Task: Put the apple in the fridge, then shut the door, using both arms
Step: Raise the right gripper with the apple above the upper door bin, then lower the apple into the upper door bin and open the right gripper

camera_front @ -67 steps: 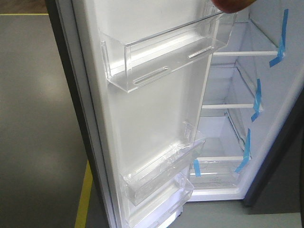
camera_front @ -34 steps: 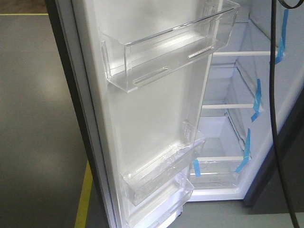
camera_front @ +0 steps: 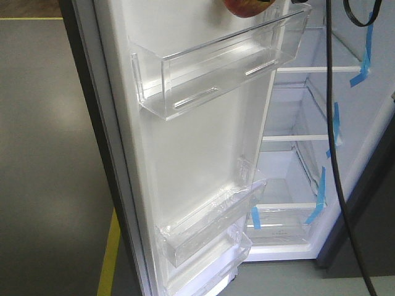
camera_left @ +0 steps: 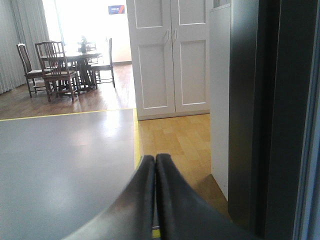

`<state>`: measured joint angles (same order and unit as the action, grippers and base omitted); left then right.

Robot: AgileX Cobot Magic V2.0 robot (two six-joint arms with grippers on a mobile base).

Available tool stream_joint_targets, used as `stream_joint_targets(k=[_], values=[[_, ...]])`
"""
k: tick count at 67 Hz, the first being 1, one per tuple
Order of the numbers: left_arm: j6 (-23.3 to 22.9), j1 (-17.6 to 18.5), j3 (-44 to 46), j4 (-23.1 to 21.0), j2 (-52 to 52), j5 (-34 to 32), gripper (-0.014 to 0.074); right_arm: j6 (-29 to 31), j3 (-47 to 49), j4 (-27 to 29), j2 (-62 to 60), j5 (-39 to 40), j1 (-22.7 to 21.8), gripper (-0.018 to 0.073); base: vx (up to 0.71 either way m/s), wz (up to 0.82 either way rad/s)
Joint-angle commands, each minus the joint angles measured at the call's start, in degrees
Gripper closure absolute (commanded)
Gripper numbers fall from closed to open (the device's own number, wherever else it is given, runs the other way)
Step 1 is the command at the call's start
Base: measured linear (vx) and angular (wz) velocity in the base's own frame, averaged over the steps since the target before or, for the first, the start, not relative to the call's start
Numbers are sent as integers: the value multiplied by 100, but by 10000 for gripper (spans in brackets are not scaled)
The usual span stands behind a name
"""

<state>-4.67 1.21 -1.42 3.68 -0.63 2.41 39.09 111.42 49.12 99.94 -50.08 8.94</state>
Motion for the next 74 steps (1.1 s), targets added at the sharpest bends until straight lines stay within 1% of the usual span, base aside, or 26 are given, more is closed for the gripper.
stream_joint_targets(k=[1,12,26,37,55,61,67,71,74], values=[[9,50,104,-3,-80,-392,603,-22,183,239,-203,245,-37,313,0,0],[9,50,104,-3,-80,-392,603,-133,183,124,-189,107,-37,202,0,0],[9,50,104,-3,-80,-392,603,-562,183,-296,-189,83,-37,28,0,0],[9,50,104,-3,-80,-392,603,-745,183,-324,-189,78,-37,-72,0,0],[9,50,104,-3,-80,-392,603,-777,183,-347,-262,-36,-37,-71,0,0],[9,50,104,-3,-80,-392,603,-777,183,-384,-415,-237,-37,-62,0,0],[9,50,104,-3,-80,-392,603,-772,183,-426,-678,-603,-37,-41,0,0],[9,50,104,-3,-80,-392,603,-798,178,-632,-854,-747,-37,-25,0,0],[9,50,104,-3,-80,-392,603,-997,149,-932,-1008,-792,-37,-15,0,0]])
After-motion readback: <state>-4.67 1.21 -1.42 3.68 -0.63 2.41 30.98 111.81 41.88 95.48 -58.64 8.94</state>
